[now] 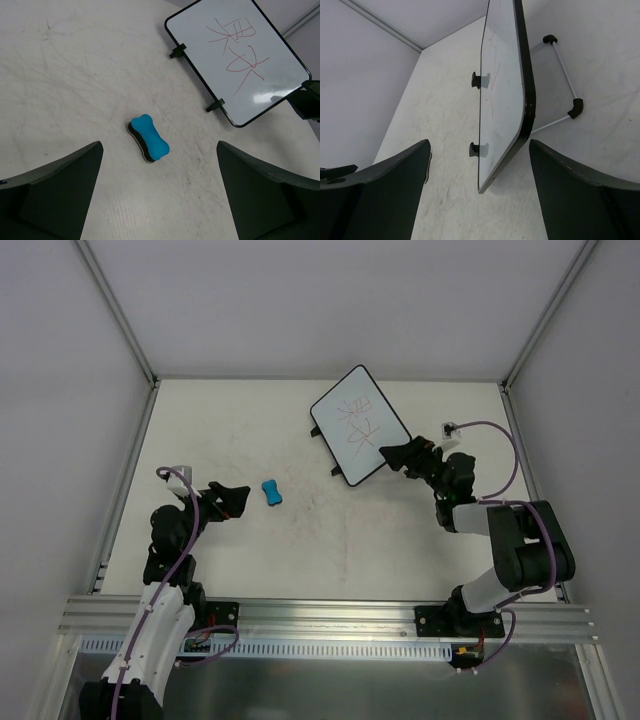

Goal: Erase the whiteboard

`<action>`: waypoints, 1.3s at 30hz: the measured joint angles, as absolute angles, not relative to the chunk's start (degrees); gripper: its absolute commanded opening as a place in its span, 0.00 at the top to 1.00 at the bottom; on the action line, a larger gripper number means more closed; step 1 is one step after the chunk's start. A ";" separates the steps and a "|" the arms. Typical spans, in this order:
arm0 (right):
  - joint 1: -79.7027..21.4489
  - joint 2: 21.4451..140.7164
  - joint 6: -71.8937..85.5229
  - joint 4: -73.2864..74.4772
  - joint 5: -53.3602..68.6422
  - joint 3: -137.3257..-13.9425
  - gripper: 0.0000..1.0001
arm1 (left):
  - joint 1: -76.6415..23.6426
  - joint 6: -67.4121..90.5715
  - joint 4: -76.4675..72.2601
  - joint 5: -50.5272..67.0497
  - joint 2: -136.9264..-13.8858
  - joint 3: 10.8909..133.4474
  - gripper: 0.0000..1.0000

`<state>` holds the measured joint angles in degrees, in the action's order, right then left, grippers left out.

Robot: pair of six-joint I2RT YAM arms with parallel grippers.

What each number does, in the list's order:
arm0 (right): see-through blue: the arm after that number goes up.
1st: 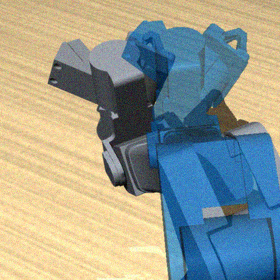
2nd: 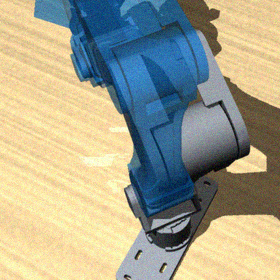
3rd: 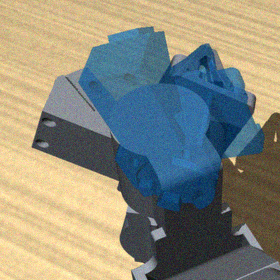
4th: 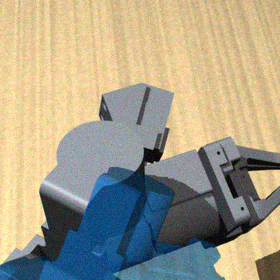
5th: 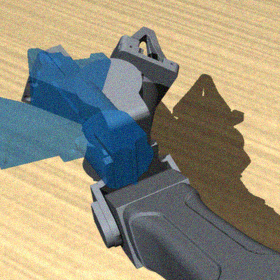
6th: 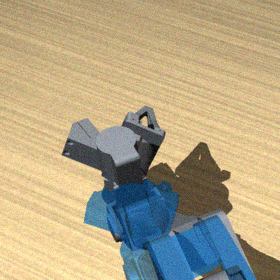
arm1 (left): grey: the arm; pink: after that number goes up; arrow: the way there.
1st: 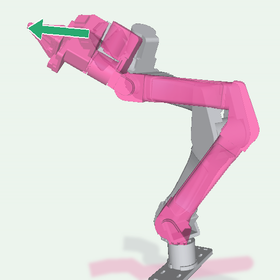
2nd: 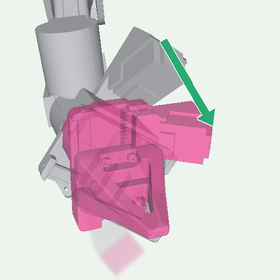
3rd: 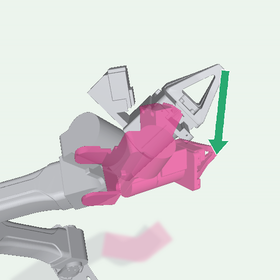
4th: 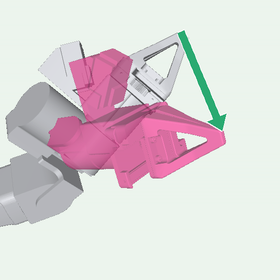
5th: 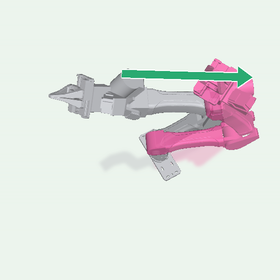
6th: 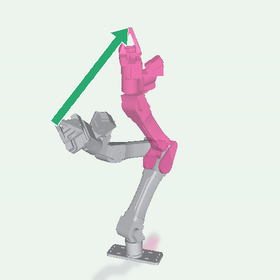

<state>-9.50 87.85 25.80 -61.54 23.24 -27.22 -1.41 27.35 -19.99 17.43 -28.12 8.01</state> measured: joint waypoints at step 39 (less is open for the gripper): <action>-9.50 99.48 29.61 -71.88 25.34 -30.02 0.70 | -1.56 28.71 -19.99 13.06 -38.33 9.45 0.01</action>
